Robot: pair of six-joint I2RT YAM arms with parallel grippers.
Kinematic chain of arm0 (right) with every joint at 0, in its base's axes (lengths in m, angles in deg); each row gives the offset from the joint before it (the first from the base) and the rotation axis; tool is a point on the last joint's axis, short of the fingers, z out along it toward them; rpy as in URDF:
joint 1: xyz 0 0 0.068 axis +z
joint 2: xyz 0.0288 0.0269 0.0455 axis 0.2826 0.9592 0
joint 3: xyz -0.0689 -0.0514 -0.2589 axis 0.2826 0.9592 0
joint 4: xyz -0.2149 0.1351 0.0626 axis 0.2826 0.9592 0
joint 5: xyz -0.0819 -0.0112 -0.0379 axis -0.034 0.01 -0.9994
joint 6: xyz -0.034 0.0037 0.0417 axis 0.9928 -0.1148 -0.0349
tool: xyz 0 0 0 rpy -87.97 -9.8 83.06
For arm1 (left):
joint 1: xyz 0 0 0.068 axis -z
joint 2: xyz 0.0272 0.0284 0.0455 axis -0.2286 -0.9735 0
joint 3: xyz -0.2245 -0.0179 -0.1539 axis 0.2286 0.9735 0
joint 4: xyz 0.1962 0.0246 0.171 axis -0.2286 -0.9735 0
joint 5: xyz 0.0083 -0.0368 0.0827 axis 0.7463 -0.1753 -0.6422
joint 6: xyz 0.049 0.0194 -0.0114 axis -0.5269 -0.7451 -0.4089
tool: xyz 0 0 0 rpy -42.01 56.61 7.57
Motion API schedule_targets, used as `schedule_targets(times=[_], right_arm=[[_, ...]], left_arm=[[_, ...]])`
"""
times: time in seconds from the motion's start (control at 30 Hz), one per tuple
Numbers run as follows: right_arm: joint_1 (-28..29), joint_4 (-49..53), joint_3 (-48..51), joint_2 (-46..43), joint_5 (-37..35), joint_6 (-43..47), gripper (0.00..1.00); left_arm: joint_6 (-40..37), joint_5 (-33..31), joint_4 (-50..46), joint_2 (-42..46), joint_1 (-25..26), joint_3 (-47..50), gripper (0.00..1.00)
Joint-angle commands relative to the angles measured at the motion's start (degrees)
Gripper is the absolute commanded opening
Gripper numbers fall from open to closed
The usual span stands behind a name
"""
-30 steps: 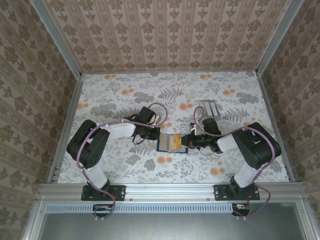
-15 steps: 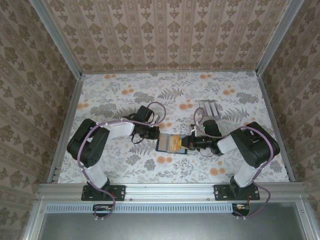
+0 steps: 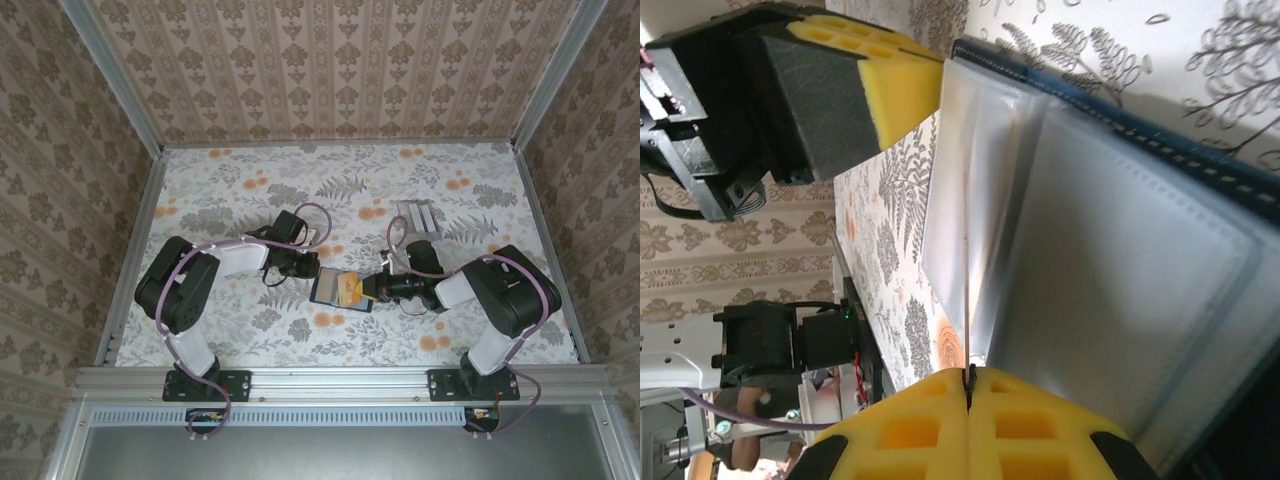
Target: Put the credit cards into the card holder
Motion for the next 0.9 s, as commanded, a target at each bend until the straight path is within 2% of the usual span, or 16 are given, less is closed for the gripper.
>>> schedule_targets(times=[0.0, 0.33, 0.5, 0.7, 0.87], right_arm=[[0.4, -1.4, 0.9, -1.9, 2.1, 0.5, 0.0], [0.5, 1.3, 0.2, 2.1, 0.6, 1.9, 0.0], [0.5, -1.2, 0.1, 5.7, 0.0, 0.1, 0.0], [0.5, -1.0, -0.2, 5.3, -0.7, -0.3, 0.0], [0.4, -1.3, -0.6, 5.2, -4.0, -1.5, 0.0]], left_arm=[[0.7, -3.7, -1.6, -3.5, -0.6, 1.2, 0.09], [0.8, -3.1, -1.3, -3.5, -0.6, 1.1, 0.1], [1.0, -3.0, -1.2, -3.3, -0.6, 1.5, 0.1], [1.2, -2.7, -0.5, -3.2, -0.6, 1.7, 0.1], [1.4, -2.5, -0.4, -3.3, -0.5, 1.6, 0.1]])
